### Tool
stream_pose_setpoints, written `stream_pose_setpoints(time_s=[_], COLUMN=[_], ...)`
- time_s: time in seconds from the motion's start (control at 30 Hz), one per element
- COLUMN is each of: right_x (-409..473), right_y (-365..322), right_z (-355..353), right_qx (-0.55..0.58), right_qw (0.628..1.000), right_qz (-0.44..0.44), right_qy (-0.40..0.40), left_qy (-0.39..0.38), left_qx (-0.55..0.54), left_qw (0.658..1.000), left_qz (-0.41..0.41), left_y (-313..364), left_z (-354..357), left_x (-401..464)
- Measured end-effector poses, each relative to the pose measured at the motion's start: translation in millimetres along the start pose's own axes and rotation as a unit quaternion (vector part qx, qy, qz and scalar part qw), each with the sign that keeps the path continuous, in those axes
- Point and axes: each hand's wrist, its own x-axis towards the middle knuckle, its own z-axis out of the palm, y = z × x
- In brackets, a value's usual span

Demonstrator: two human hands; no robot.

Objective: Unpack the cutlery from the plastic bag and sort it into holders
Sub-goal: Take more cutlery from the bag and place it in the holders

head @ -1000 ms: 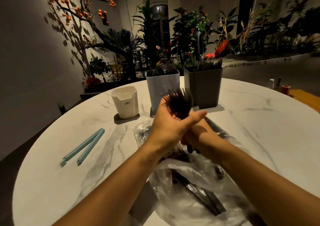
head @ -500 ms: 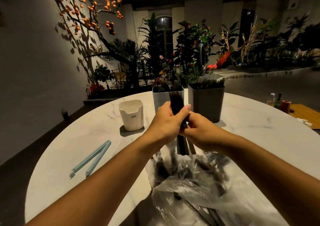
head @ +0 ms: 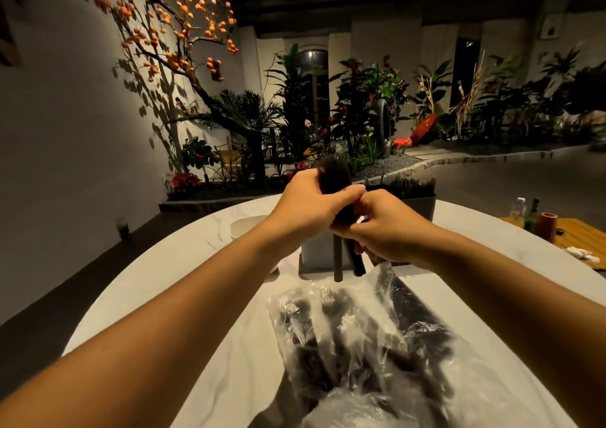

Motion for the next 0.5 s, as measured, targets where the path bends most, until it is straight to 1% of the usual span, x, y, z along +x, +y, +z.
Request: stream_pose_setpoints(time_s=[0.17,0.3,0.43,0.5], right_x=[25,41,57,64], right_y=[-6,-14,-15,-16], right_z=[-13,-20,-32,-37], right_qx=[-0.028,-0.001,-0.035,-0.011], right_qw=[1.000,1.000,0.999,1.000], right_qz=[-0.002,-0.017,-0.022,-0.020], right_qy=[0.000,-0.021,0.008,0.021], left_qy=[0.009,-0.003,-0.033,-0.037], left_qx=[0.023,0.049,-0.005,-0.009], left_qw=[0.999,0.996,0.997,0.996], left_qz=[0.046,0.070,0.076,0.085], left_y=[7,15,24,27], left_z=[-7,-14,-27,-28], left_x=[24,44,58,64])
